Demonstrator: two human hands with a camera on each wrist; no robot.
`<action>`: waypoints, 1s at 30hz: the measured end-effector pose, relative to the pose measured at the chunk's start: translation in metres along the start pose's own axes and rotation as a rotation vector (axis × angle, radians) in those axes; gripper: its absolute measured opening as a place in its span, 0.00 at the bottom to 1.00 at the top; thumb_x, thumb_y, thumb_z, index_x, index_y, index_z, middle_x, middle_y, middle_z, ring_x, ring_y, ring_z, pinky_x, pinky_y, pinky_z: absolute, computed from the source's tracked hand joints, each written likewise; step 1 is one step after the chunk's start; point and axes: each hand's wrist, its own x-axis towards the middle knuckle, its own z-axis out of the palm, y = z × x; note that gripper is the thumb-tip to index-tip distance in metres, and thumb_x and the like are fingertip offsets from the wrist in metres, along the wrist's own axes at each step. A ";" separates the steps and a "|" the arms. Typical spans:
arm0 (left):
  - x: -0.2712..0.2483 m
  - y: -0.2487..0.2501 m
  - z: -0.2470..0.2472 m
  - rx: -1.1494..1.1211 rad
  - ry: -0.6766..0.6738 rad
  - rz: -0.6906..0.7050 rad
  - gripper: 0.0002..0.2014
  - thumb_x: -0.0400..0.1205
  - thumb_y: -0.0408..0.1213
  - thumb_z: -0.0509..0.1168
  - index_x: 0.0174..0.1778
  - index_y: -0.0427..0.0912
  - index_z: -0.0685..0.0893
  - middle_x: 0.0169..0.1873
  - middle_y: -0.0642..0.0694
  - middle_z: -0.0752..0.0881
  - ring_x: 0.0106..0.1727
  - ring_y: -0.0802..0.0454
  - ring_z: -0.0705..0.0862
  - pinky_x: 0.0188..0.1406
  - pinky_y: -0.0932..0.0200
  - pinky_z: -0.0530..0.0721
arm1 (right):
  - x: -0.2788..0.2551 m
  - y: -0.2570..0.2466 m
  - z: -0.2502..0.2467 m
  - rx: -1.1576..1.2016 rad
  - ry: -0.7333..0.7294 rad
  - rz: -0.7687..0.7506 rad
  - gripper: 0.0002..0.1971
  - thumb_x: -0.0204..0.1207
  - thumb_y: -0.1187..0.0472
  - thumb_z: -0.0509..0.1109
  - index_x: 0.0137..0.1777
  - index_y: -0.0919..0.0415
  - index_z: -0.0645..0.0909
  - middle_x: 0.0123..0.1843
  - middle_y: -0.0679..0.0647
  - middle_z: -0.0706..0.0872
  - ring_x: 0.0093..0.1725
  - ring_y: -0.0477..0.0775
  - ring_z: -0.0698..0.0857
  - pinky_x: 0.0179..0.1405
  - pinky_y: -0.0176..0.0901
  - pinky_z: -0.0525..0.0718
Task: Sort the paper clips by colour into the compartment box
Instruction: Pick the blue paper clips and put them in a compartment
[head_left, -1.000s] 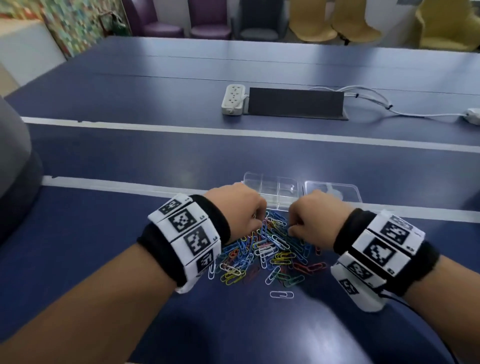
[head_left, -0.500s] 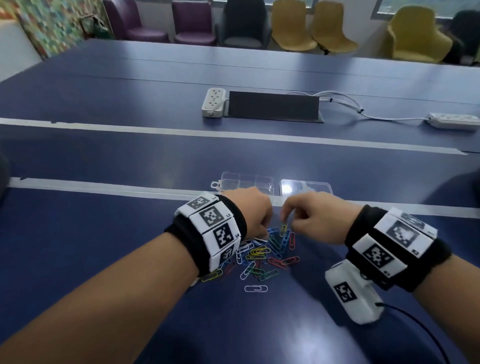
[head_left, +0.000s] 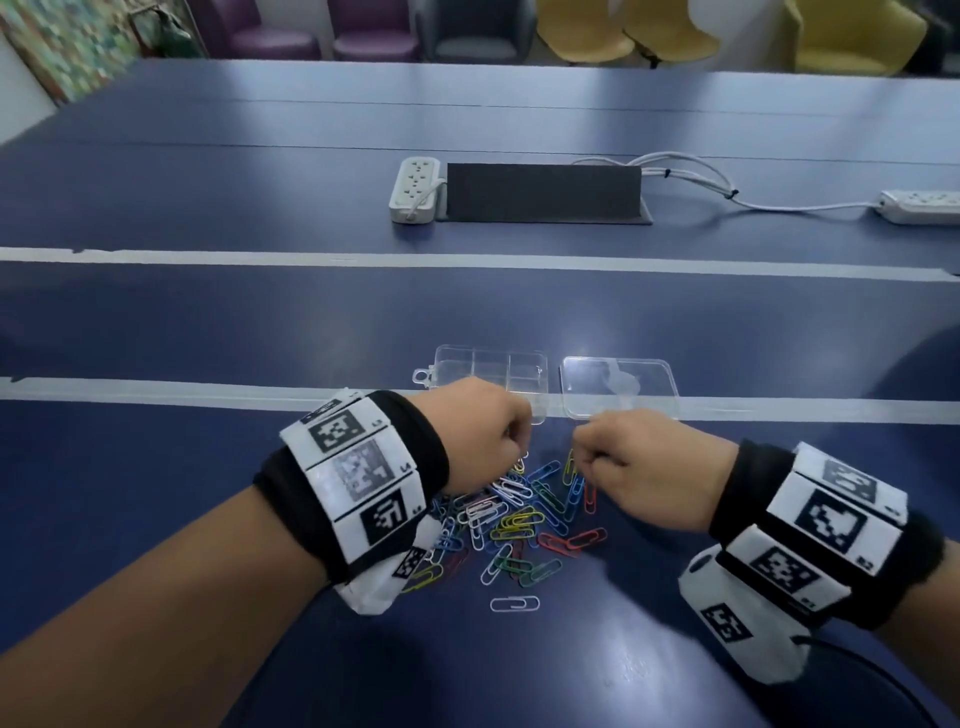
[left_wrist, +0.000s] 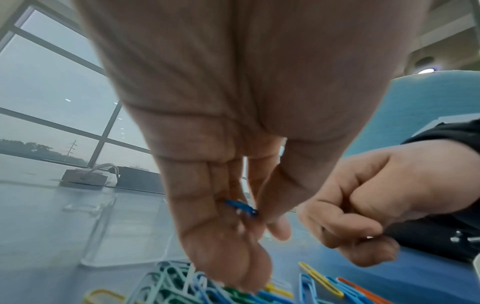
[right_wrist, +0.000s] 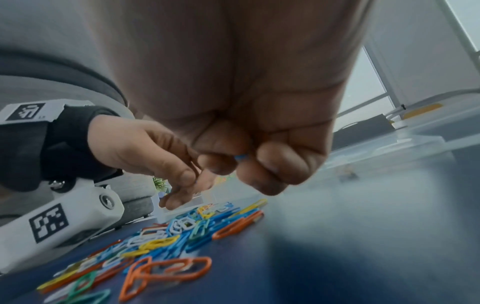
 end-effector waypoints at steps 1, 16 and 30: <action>0.002 0.002 0.000 0.010 0.001 -0.012 0.10 0.80 0.34 0.54 0.37 0.48 0.77 0.33 0.52 0.77 0.42 0.50 0.76 0.42 0.61 0.73 | -0.001 -0.001 -0.001 -0.004 -0.012 -0.008 0.15 0.72 0.63 0.59 0.25 0.50 0.66 0.33 0.51 0.79 0.37 0.54 0.76 0.42 0.46 0.78; 0.021 0.034 0.009 0.268 -0.062 0.030 0.09 0.78 0.37 0.65 0.51 0.40 0.86 0.49 0.42 0.88 0.48 0.44 0.85 0.41 0.56 0.80 | -0.004 -0.005 -0.001 -0.101 -0.034 -0.031 0.05 0.73 0.55 0.69 0.46 0.53 0.84 0.48 0.51 0.86 0.46 0.50 0.81 0.46 0.40 0.75; 0.004 -0.009 -0.018 -0.033 0.107 -0.116 0.10 0.81 0.37 0.57 0.57 0.45 0.78 0.42 0.48 0.79 0.45 0.49 0.75 0.45 0.62 0.71 | -0.013 -0.008 0.011 -0.156 -0.139 0.050 0.10 0.78 0.52 0.63 0.56 0.53 0.74 0.37 0.51 0.80 0.44 0.59 0.78 0.48 0.48 0.78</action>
